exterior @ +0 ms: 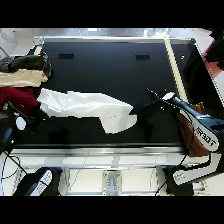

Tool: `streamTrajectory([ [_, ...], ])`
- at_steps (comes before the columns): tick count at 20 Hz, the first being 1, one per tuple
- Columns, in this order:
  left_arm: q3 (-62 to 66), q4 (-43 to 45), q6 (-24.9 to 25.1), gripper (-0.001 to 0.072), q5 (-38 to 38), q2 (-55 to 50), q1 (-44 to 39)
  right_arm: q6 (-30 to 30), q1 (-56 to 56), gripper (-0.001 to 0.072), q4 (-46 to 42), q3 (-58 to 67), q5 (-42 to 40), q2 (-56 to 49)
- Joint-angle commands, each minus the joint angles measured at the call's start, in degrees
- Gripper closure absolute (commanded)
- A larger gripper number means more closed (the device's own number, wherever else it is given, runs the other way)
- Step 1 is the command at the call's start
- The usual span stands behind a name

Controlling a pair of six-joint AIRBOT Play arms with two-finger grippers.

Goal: Fold the shirts.

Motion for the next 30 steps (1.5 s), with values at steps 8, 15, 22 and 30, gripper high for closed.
streamTrajectory([
  [8, -0.02, -19.39, -1.46, 0.001, 14.73, -9.35, 9.7, -0.31, 2.43, 0.0335, 1.88, -0.02, -2.78, -0.11],
  [15, 0.0, -21.31, -1.44, 0.0024, 18.88, -15.61, 9.66, -0.31, 2.43, 0.0336, 3.85, -0.02, -2.8, -0.11],
  [22, 0.87, -21.29, -1.42, 0.0703, 28.3, -15.58, 9.66, -1.36, 2.43, 0.0692, 5.44, 0.96, -5.25, -0.04],
  [30, 17.73, -21.11, 27.08, 0.0699, 20.76, -3.1, 10.84, 1.55, -3.17, 0.0695, -6.38, 16.72, 5.62, 14.25],
])
